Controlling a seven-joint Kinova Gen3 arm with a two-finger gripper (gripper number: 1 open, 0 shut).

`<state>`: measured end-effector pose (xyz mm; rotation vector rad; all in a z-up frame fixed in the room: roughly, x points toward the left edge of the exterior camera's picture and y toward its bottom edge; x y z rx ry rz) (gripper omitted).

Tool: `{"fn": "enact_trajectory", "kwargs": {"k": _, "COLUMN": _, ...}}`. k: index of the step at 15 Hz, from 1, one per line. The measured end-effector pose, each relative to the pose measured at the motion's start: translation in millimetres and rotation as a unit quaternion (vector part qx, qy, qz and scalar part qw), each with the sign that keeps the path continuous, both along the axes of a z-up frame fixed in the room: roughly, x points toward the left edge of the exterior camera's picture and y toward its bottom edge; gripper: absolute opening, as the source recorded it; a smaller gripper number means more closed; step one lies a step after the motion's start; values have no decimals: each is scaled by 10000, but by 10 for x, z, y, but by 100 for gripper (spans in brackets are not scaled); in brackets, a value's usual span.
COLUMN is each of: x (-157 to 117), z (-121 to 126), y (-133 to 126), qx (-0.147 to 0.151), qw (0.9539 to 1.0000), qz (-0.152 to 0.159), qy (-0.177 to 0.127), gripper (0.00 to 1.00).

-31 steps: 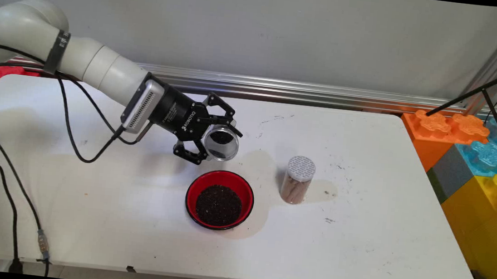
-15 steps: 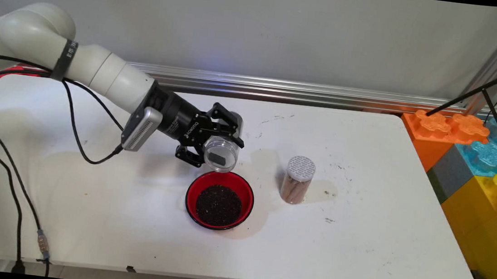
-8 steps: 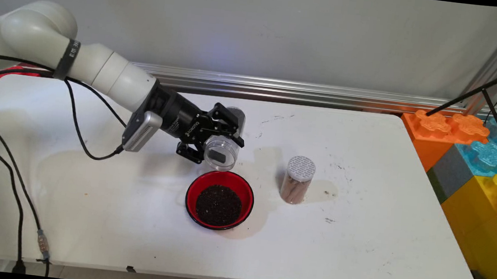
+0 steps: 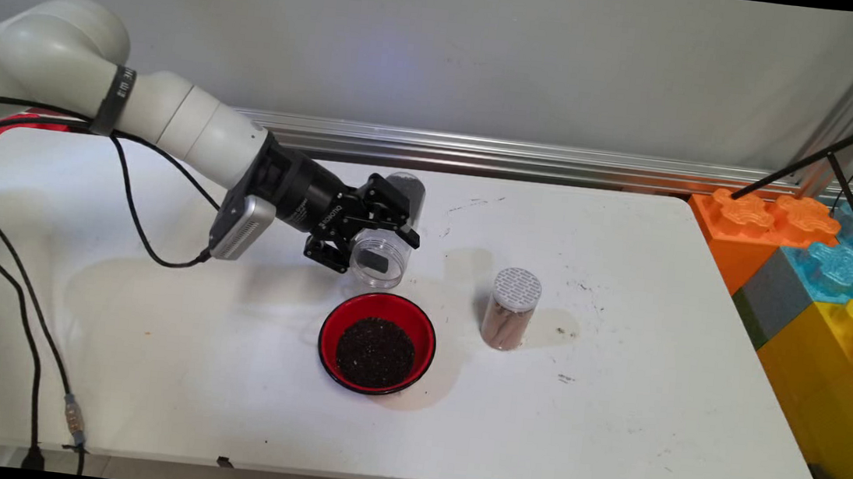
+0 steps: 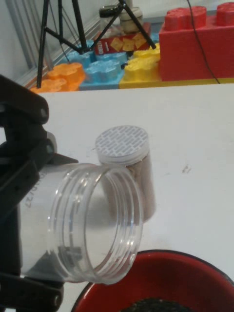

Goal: Pour the black seasoning powder in the red bowl

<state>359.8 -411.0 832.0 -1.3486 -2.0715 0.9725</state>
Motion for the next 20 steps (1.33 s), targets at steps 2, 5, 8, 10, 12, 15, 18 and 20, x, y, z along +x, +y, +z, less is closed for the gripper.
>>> {"fn": "enact_trajectory", "kwargs": {"k": 2, "x": -18, "z": 8, "y": 7, "qx": -116, "qw": 9999, "qz": -54, "qy": -4, "gripper": 0}}
{"fn": "enact_trajectory", "kwargs": {"k": 5, "x": -38, "z": 11, "y": 21, "qx": -265, "qw": 9996, "qz": -118, "qy": -16, "gripper": 0}}
{"fn": "enact_trajectory", "kwargs": {"k": 8, "x": -56, "z": 4, "y": 28, "qx": -450, "qw": 9988, "qz": -194, "qy": -45, "gripper": 0}}
{"fn": "enact_trajectory", "kwargs": {"k": 10, "x": -69, "z": -9, "y": 26, "qx": -578, "qw": 9980, "qz": -245, "qy": -71, "gripper": 0}}
{"fn": "enact_trajectory", "kwargs": {"k": 12, "x": -83, "z": -21, "y": 22, "qx": -682, "qw": 9972, "qz": -289, "qy": -100, "gripper": 0}}
{"fn": "enact_trajectory", "kwargs": {"k": 15, "x": -104, "z": -38, "y": 13, "qx": -828, "qw": 9958, "qz": -355, "qy": -130, "gripper": 0}}
{"fn": "enact_trajectory", "kwargs": {"k": 18, "x": -129, "z": -61, "y": 0, "qx": -993, "qw": 9939, "qz": -442, "qy": -165, "gripper": 0}}
{"fn": "enact_trajectory", "kwargs": {"k": 20, "x": -143, "z": -76, "y": -17, "qx": -1149, "qw": 9919, "qz": -508, "qy": -197, "gripper": 0}}
